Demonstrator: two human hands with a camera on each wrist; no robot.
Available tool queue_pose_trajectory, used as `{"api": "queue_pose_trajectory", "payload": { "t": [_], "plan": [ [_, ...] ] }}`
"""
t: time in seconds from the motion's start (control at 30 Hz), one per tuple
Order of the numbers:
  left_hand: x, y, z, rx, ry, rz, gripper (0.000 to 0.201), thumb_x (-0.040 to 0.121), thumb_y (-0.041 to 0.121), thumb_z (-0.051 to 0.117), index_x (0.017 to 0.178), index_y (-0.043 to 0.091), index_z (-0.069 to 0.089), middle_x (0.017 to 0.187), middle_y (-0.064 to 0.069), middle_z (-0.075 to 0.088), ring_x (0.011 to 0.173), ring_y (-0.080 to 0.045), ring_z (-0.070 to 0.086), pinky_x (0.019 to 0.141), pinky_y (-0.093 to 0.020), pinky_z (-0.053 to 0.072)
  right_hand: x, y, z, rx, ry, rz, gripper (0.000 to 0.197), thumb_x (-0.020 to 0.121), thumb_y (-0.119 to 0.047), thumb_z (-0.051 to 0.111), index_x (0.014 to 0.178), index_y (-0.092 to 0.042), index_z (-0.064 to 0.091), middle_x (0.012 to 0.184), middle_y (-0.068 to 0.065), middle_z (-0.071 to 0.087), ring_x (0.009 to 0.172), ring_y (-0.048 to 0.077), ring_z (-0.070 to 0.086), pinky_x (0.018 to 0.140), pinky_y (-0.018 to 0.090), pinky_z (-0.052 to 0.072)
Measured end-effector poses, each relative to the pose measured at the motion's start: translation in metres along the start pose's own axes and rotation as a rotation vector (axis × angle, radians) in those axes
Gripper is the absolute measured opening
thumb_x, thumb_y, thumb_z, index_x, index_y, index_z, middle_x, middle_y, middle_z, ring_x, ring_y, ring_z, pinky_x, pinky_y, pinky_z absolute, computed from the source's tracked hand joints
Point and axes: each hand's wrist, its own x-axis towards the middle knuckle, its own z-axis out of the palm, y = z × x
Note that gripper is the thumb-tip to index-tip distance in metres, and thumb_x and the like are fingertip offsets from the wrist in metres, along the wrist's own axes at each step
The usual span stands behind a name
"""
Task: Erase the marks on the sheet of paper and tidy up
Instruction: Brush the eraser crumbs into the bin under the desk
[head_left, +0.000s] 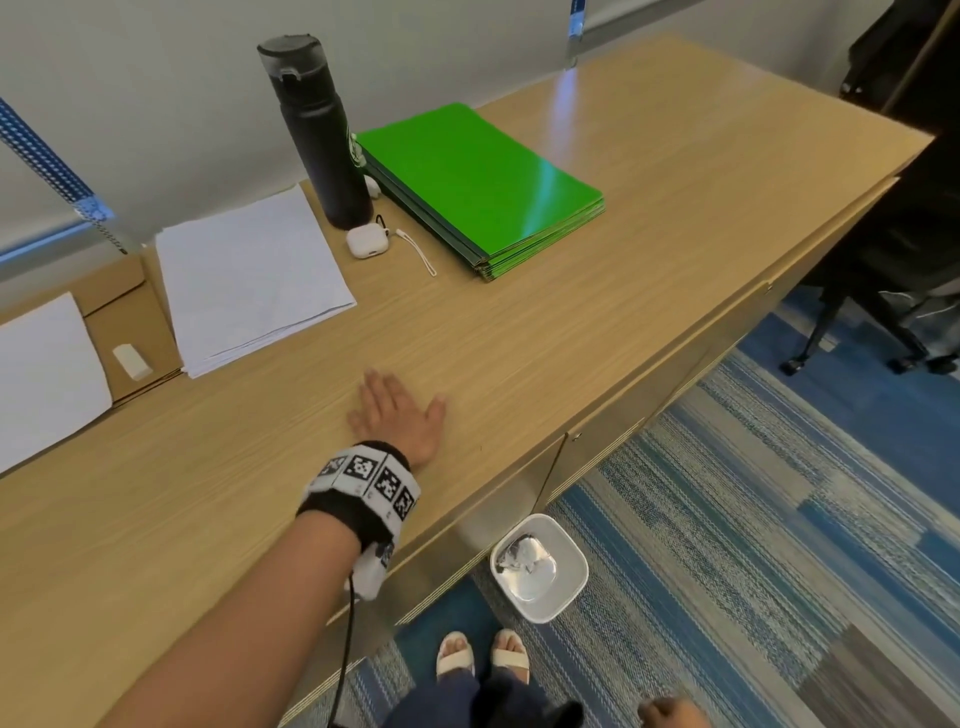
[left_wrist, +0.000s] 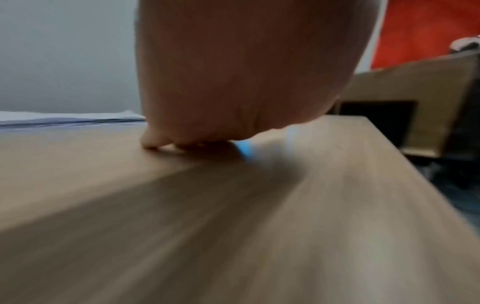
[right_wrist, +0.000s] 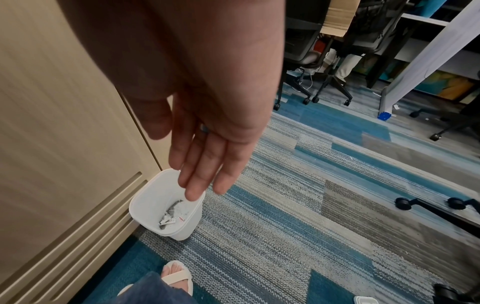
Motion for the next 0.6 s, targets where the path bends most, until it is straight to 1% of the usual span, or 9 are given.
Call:
{"api": "queue_pose_trajectory", "payload": {
  "t": [0.07,0.17,0.3,0.33,0.37,0.43,0.5,0.57,0.6],
  "plan": [
    [0.001,0.002,0.008,0.097,-0.086,0.052,0.080,0.096,0.059,0.006,0.144,0.003,-0.024,0.150,-0.017,-0.033,0.142,-0.030,-0.023,0.115,-0.048,-0.008,0.002,0.000,-0.001,0.002,-0.010,0.004,0.023,0.091,-0.026,0.057,0.071,-0.020,0.066,0.093,0.001,0.070,0.094,0.014,0.064,0.092,0.019,0.041],
    [-0.025,0.021,0.031,0.208,-0.186,0.277,0.080,0.095,0.060,0.004,0.139,0.004,-0.031,0.141,-0.014,-0.042,0.136,-0.028,-0.032,0.113,-0.049,-0.013,0.008,0.004,-0.003,0.014,-0.009,0.000,0.021,0.091,-0.024,0.058,0.097,-0.009,0.071,0.107,0.006,0.070,0.087,0.013,0.059,0.097,0.023,0.040],
    [-0.074,0.055,0.068,0.152,-0.387,0.584,0.097,0.075,0.073,-0.007,0.142,0.007,-0.027,0.142,-0.008,-0.040,0.137,-0.024,-0.030,0.115,-0.041,-0.013,0.014,0.002,-0.002,0.018,-0.001,0.011,0.022,0.090,-0.022,0.059,0.098,-0.005,0.071,0.107,0.008,0.069,0.086,0.015,0.058,0.098,0.025,0.040],
    [-0.081,0.061,0.074,0.098,-0.418,0.627,0.099,0.074,0.073,-0.003,0.144,0.008,-0.024,0.146,-0.008,-0.036,0.140,-0.022,-0.027,0.113,-0.035,-0.013,0.016,0.001,-0.002,0.009,0.012,0.002,0.023,0.090,-0.022,0.058,0.096,-0.004,0.071,0.106,0.010,0.070,0.088,0.016,0.061,0.094,0.024,0.041],
    [-0.085,0.066,0.081,0.054,-0.410,0.664,0.089,0.085,0.066,0.007,0.146,0.008,-0.020,0.151,-0.007,-0.031,0.142,-0.020,-0.024,0.112,-0.030,-0.013,0.016,-0.002,-0.003,0.011,0.023,0.006,0.025,0.091,-0.023,0.057,0.096,-0.003,0.071,0.106,0.011,0.070,0.091,0.017,0.063,0.089,0.022,0.041],
    [-0.088,0.073,0.087,-0.019,-0.287,0.725,0.063,0.103,0.024,0.031,0.150,0.010,-0.009,0.157,-0.008,-0.016,0.145,-0.018,-0.014,0.112,-0.026,-0.009,0.013,-0.006,-0.005,0.031,0.043,0.011,0.026,0.092,-0.024,0.055,0.096,-0.004,0.071,0.106,0.011,0.070,0.097,0.017,0.064,0.086,0.021,0.041],
    [-0.083,0.075,0.085,-0.054,-0.142,0.714,0.067,0.095,-0.004,0.040,0.152,0.014,0.008,0.157,-0.012,0.017,0.146,-0.022,0.006,0.117,-0.032,0.012,0.010,-0.008,-0.005,0.044,0.044,0.004,0.024,0.092,-0.026,0.055,0.093,-0.009,0.071,0.106,0.009,0.070,0.100,0.017,0.064,0.092,0.023,0.043],
    [-0.077,0.074,0.079,-0.083,-0.027,0.666,0.052,0.096,0.000,0.044,0.145,0.016,0.034,0.134,-0.013,0.052,0.134,-0.025,0.039,0.101,-0.032,0.041,0.009,-0.007,-0.004,0.051,0.043,-0.007,0.022,0.091,-0.028,0.056,0.082,-0.014,0.069,0.104,0.008,0.071,0.098,0.017,0.065,0.093,0.023,0.045],
    [-0.073,0.074,0.075,-0.097,0.020,0.663,0.036,0.098,0.009,0.045,0.133,0.014,0.049,0.120,-0.011,0.062,0.118,-0.024,0.055,0.086,-0.029,0.047,0.009,-0.005,-0.003,0.050,0.048,-0.016,0.023,0.091,-0.028,0.056,0.077,-0.014,0.068,0.102,0.008,0.072,0.096,0.016,0.065,0.092,0.023,0.044]
  ]
}}
